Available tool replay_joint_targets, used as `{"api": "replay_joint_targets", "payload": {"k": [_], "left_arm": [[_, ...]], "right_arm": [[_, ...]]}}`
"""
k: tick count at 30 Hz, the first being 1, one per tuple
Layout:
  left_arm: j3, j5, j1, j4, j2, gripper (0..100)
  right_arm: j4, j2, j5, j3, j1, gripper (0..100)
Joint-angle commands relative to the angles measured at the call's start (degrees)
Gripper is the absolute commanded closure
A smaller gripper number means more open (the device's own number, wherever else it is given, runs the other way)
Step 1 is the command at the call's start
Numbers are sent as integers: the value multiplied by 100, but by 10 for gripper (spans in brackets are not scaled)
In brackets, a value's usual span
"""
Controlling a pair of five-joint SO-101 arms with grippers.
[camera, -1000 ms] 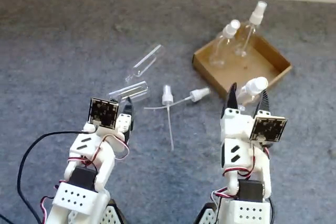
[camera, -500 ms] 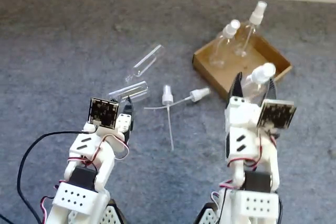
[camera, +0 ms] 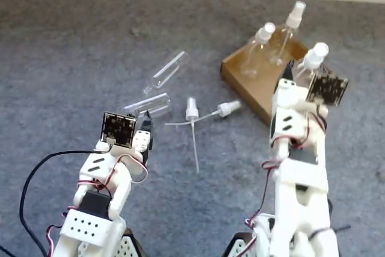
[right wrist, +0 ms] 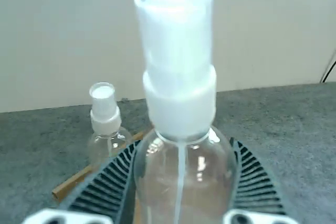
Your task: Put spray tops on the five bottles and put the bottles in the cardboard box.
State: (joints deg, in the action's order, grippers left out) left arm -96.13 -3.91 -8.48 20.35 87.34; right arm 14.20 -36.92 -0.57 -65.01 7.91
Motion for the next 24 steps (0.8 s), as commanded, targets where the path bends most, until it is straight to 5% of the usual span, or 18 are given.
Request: {"api": "replay_joint_targets", "payload": {"k": [1,24], "left_arm": [[-145,53,-101,-141,66,962],[-145,62,-92,-141,66,961]], "right_arm": [[435,875,9,910,189,827],[1130,5156,9,4497,356,827]]}}
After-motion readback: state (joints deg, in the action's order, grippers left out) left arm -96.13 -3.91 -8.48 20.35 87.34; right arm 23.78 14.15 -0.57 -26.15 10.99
